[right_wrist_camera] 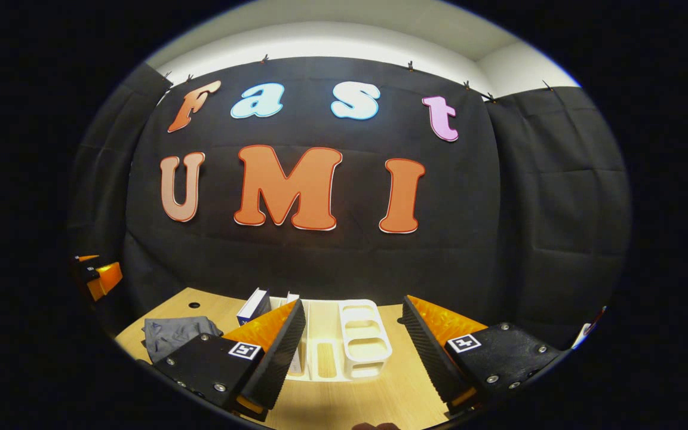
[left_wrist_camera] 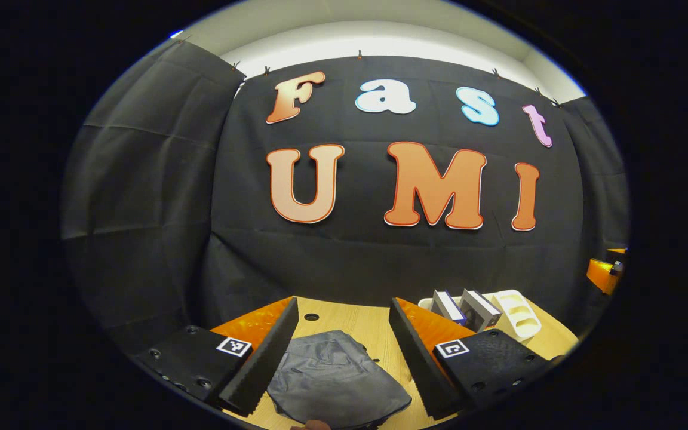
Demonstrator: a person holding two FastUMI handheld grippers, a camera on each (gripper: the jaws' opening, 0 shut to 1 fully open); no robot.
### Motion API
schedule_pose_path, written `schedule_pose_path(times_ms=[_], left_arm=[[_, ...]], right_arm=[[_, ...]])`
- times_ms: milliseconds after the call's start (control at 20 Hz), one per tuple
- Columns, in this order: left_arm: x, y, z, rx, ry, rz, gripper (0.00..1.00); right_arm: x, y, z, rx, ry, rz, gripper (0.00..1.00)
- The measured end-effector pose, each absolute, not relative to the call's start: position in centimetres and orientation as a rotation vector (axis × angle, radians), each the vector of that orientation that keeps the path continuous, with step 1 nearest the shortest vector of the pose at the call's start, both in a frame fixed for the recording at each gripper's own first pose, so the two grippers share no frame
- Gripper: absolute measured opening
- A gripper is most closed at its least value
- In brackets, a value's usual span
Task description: Open the schoolbag, grab two books from the bookshelf and put them into the schoolbag.
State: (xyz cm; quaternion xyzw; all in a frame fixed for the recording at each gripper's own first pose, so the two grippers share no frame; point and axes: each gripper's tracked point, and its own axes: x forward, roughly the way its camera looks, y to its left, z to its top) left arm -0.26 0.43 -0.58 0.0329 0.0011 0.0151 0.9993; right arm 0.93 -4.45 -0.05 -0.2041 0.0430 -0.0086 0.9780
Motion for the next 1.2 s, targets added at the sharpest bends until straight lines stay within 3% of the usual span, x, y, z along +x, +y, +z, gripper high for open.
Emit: schedule_pose_path(times_ms=[700,1200], left_arm=[[-0.5,0.4,-1.2,0.173,0.031,0.007,0.96],[-0.6,-0.2,-8.3,0.403,0.153,-0.042,0.96]], right_arm=[[0.0,-5.5,-2.2,-0.446,0.148,-0.051,0.97],[-0.2,-7.3,-5.5,-0.435,0.245,-0.078,0.97]])
